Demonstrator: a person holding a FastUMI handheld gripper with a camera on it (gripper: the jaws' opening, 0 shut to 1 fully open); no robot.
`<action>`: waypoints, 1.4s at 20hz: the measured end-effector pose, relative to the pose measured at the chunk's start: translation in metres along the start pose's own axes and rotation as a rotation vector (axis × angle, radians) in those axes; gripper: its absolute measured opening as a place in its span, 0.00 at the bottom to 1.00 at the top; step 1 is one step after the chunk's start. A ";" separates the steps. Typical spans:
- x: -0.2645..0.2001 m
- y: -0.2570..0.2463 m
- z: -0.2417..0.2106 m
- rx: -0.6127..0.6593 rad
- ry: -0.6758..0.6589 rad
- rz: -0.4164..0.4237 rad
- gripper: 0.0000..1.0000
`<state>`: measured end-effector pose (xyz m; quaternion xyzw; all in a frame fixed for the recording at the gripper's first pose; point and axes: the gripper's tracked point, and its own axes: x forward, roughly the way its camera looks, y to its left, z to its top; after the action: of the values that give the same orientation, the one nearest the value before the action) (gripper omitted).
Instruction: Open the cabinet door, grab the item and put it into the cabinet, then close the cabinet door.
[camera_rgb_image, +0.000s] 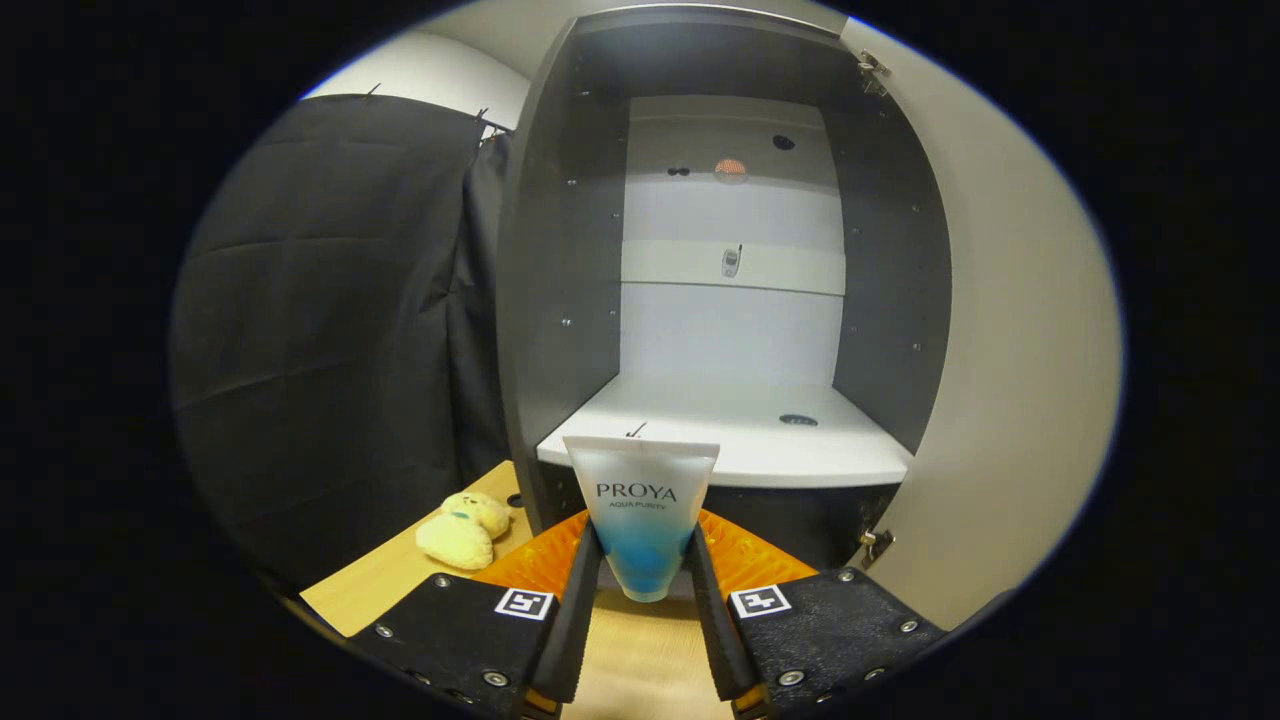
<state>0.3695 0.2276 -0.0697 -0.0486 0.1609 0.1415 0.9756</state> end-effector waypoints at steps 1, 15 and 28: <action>0.005 -0.004 0.009 0.005 -0.008 -0.007 0.50; 0.089 -0.034 0.096 -0.050 -0.055 -0.054 0.50; 0.143 -0.047 0.056 0.032 0.109 -0.068 0.52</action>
<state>0.5303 0.2273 -0.0618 -0.0460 0.2144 0.1029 0.9702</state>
